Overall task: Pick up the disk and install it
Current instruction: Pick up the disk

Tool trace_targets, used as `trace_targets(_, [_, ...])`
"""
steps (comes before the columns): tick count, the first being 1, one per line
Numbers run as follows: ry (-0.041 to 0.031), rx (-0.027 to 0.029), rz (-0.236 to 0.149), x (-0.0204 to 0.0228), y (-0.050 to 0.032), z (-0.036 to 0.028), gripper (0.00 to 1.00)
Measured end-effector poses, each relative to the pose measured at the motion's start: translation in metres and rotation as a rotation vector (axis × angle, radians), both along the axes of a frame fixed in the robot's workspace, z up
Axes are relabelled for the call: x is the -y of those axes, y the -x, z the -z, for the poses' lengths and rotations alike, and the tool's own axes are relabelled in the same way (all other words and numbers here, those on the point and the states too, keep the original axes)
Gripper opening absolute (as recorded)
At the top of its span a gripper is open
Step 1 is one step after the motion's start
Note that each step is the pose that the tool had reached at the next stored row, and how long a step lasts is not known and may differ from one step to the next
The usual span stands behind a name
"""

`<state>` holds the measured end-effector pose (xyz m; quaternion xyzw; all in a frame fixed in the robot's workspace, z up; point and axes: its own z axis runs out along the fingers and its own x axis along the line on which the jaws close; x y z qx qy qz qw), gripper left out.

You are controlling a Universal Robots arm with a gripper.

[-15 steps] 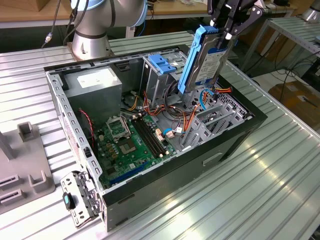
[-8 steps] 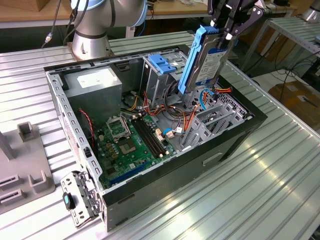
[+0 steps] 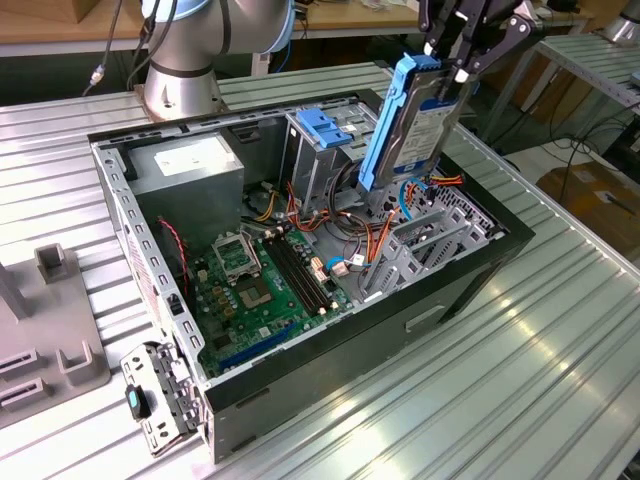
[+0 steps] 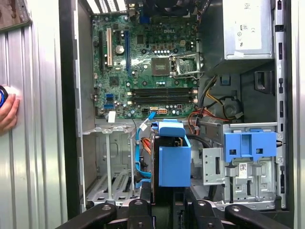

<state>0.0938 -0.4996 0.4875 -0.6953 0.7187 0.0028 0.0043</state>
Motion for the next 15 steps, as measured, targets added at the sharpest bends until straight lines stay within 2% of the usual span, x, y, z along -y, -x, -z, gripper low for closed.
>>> trace_targets(8, [0.0001, 0.0, 0.021, 0.0011, -0.0003, -0.0043, 0.35])
trace_targets(10, [0.0026, 0.0001, 0.025, 0.0017, -0.0007, -0.0042, 0.35])
trace_targets(11, [0.0055, 0.0001, 0.028, 0.0019, -0.0009, -0.0044, 0.35])
trace_targets(13, [0.0181, 0.0002, 0.037, 0.0027, -0.0012, -0.0043, 0.35])
trace_targets(15, [0.0239, 0.0002, 0.042, 0.0032, -0.0012, -0.0043, 0.35])
